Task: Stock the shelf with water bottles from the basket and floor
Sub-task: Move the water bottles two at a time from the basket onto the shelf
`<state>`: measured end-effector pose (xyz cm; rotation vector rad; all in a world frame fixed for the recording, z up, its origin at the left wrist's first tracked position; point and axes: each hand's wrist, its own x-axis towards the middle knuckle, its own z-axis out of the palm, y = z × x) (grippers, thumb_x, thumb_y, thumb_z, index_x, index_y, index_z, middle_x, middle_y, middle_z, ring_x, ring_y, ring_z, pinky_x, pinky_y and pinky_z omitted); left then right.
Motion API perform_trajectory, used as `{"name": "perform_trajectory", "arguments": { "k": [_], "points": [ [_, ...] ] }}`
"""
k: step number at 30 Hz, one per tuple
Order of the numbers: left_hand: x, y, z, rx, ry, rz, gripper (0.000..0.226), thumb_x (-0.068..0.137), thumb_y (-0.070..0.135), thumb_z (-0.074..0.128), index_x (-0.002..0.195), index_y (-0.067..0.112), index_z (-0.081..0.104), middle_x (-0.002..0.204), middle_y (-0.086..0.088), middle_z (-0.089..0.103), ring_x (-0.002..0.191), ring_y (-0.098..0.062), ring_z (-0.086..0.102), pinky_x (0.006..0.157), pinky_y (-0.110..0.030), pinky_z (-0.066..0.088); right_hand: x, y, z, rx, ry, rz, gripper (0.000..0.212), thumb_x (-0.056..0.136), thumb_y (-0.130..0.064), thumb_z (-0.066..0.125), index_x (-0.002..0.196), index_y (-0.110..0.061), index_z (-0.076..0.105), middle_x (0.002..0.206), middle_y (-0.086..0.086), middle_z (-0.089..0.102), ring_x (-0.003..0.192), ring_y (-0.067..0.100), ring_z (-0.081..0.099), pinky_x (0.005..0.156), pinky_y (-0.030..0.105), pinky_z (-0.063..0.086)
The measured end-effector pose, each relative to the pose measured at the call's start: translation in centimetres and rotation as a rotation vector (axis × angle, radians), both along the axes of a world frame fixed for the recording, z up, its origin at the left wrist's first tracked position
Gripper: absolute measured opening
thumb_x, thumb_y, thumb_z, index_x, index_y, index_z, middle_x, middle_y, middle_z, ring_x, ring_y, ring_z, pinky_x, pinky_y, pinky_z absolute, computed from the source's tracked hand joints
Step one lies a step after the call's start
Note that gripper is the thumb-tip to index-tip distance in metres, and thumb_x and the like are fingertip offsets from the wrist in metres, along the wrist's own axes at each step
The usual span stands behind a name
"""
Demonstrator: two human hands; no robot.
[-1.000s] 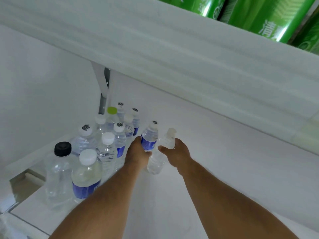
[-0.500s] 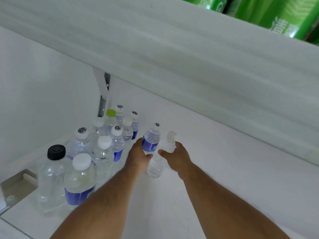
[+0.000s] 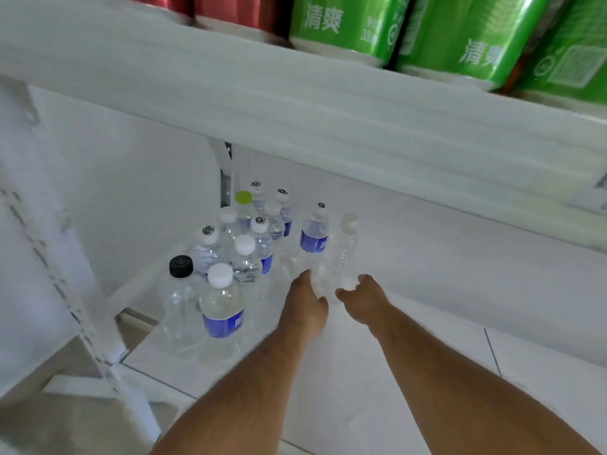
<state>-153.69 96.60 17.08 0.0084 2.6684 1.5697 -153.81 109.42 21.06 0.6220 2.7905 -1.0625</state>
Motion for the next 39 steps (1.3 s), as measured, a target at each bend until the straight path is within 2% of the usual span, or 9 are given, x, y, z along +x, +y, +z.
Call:
{"name": "perform_trajectory", "arguments": {
  "k": [4,8,12,15,26,33,36,39],
  "points": [
    [4.7,-1.5,1.3,-0.174,0.000,-0.181,0.067,0.094,0.024,0.056,0.154,0.018,0.024,0.158,-0.003,0.030,0.143,-0.019,0.033,0.117,-0.031,0.029,5.0,-1.8,0.0,0.175,-0.046,0.079,0.062,0.093,-0.039,0.057,0.143,-0.009,0.037,0.140,0.009,0.053,0.126,0.030,0.052,0.091,0.032,0.041],
    [9.1,-5.2,2.7,-0.302,0.014,-0.298,0.067,0.095,0.024,0.054,0.154,0.019,0.022,0.159,-0.001,0.026,0.144,-0.020,0.030,0.116,-0.032,0.028,10.5,-4.2,0.2,0.307,-0.038,0.146,0.064,0.094,-0.042,0.051,0.148,-0.012,0.034,0.145,0.007,0.050,0.132,0.028,0.046,0.102,0.034,0.040],
    [12.9,-9.4,3.8,-0.386,0.015,-0.415,0.068,0.095,0.026,0.054,0.154,0.021,0.022,0.160,0.000,0.024,0.145,-0.020,0.028,0.116,-0.032,0.027,15.2,-7.3,0.3,0.334,-0.090,0.148,0.071,0.095,-0.048,0.046,0.153,-0.014,0.026,0.153,0.005,0.040,0.140,0.025,0.036,0.111,0.037,0.034],
    [15.2,-11.9,4.3,-0.470,0.033,-0.492,0.068,0.094,0.028,0.053,0.153,0.021,0.022,0.161,-0.001,0.022,0.146,-0.022,0.025,0.115,-0.033,0.027,17.8,-9.5,0.8,0.341,-0.075,0.156,0.065,0.095,-0.049,0.045,0.148,-0.013,0.033,0.149,0.004,0.043,0.139,0.025,0.036,0.110,0.038,0.035],
    [21.6,-15.3,5.2,-0.678,0.035,-0.460,0.071,0.093,0.035,0.055,0.154,0.024,0.021,0.164,0.001,0.015,0.147,-0.022,0.023,0.115,-0.038,0.031,24.8,-12.7,1.7,0.417,-0.010,0.277,0.074,0.098,-0.050,0.041,0.157,-0.012,0.016,0.163,0.008,0.019,0.151,0.023,0.013,0.119,0.036,0.015],
    [26.4,-14.4,4.2,-0.798,-0.008,-0.464,0.068,0.091,0.035,0.052,0.153,0.025,0.026,0.162,0.001,0.019,0.145,-0.023,0.027,0.114,-0.038,0.032,30.2,-10.8,-0.4,0.382,0.008,0.333,0.074,0.099,-0.049,0.042,0.156,-0.009,0.018,0.162,0.011,0.022,0.150,0.026,0.016,0.120,0.038,0.017],
    [29.2,-14.5,2.2,-0.808,-0.082,-0.494,0.069,0.089,0.033,0.056,0.151,0.024,0.029,0.161,-0.001,0.023,0.142,-0.025,0.032,0.111,-0.040,0.036,32.3,-10.6,-2.3,0.360,0.003,0.359,0.072,0.098,-0.051,0.042,0.153,-0.008,0.023,0.159,0.011,0.028,0.147,0.026,0.022,0.119,0.039,0.022],
    [32.2,-15.2,-0.2,-0.868,-0.158,-0.523,0.072,0.090,0.035,0.056,0.153,0.022,0.024,0.162,-0.002,0.022,0.142,-0.025,0.032,0.111,-0.041,0.036,34.8,-11.1,-4.3,0.344,-0.039,0.364,0.073,0.097,-0.050,0.042,0.154,-0.009,0.022,0.160,0.011,0.026,0.148,0.027,0.020,0.118,0.042,0.024]
  ]
}}
